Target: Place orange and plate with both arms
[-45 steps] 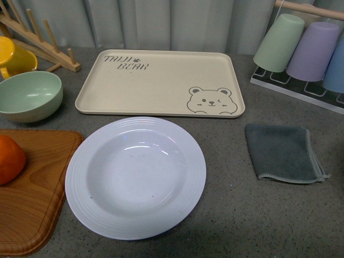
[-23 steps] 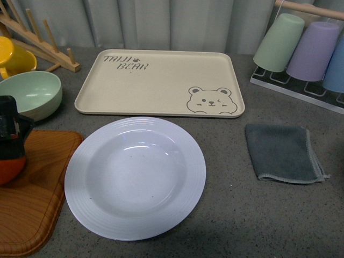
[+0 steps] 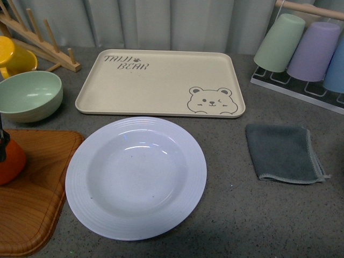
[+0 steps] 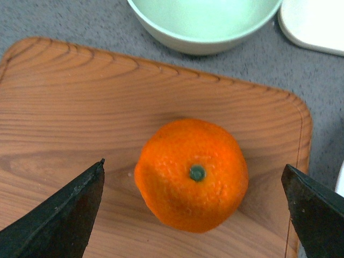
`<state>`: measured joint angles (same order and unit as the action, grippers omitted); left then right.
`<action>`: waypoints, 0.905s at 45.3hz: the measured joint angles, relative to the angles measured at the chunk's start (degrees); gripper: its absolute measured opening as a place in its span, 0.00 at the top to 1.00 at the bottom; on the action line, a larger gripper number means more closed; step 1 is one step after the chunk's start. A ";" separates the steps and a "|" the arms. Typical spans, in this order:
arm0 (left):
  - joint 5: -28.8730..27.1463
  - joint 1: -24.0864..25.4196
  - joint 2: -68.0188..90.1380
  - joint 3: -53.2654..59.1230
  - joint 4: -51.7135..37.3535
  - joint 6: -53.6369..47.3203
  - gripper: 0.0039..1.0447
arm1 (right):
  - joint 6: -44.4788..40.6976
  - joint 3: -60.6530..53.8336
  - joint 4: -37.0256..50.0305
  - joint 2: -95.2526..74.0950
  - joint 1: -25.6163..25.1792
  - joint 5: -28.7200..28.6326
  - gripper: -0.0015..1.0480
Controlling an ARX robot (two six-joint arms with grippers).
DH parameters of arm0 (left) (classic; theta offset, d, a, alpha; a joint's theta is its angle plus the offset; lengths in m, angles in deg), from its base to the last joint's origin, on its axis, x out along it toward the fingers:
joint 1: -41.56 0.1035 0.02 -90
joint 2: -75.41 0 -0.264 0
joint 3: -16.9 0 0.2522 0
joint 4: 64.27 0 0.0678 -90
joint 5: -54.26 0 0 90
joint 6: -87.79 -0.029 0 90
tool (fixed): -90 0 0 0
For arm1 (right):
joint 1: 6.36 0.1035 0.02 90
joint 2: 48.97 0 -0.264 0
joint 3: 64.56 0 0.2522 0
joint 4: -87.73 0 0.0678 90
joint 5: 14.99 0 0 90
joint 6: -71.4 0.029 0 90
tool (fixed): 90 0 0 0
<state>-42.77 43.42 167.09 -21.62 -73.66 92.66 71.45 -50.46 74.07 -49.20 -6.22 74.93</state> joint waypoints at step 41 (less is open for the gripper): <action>0.17 3.39 8.02 -5.68 4.44 0.22 0.38 | 0.00 0.00 0.00 0.00 0.00 0.00 0.09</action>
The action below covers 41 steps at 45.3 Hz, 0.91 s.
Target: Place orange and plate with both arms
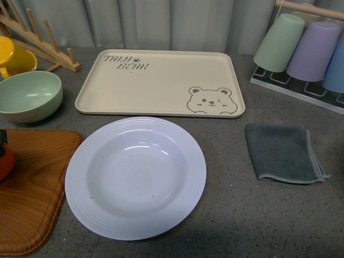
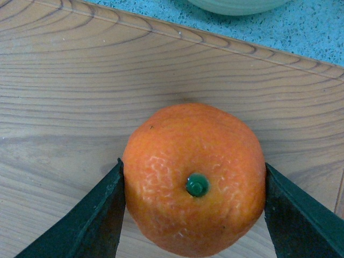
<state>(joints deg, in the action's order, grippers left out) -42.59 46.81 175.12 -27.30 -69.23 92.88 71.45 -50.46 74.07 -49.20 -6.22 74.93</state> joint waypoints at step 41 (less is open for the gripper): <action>-1.05 -32.50 6.14 -8.63 -0.22 10.40 0.39 | 0.00 0.00 0.00 0.00 0.00 0.00 0.09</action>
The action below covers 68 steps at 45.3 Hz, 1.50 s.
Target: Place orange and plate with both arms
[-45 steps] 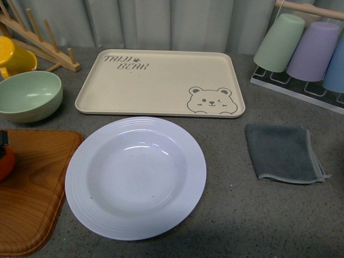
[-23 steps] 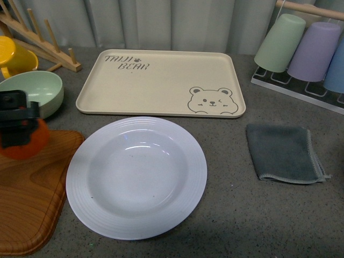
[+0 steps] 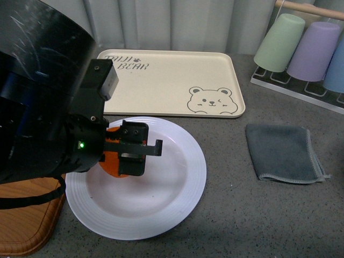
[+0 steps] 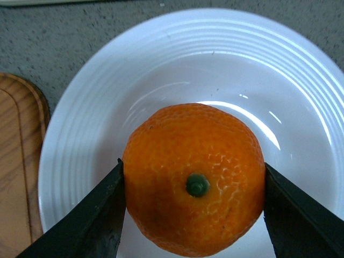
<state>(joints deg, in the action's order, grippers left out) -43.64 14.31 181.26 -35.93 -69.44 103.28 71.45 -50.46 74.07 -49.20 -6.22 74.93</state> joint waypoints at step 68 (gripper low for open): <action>-7.89 10.75 -27.56 27.43 -41.07 -10.43 0.37 | 0.00 0.00 -0.02 -0.02 0.00 0.15 0.09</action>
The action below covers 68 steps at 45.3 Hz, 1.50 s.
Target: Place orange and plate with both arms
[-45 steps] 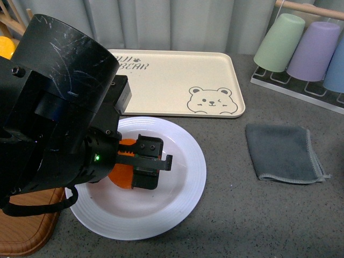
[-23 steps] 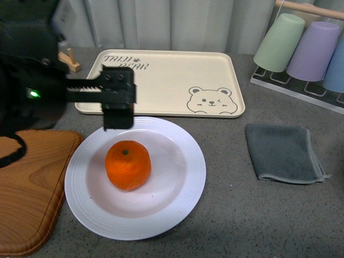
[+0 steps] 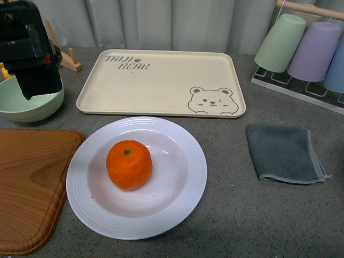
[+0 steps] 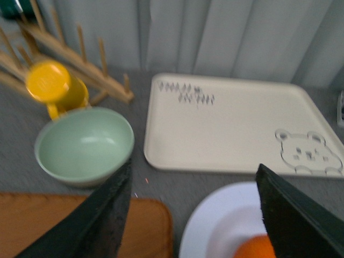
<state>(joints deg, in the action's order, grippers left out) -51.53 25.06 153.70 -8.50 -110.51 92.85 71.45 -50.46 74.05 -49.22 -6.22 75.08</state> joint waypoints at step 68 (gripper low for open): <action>15.65 16.35 -62.01 10.54 43.52 -4.63 0.96 | 0.00 0.00 -0.04 0.02 0.00 -0.15 0.09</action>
<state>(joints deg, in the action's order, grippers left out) -35.88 41.41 91.69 2.03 -67.00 88.22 71.45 -50.46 74.00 -49.20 -6.22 74.93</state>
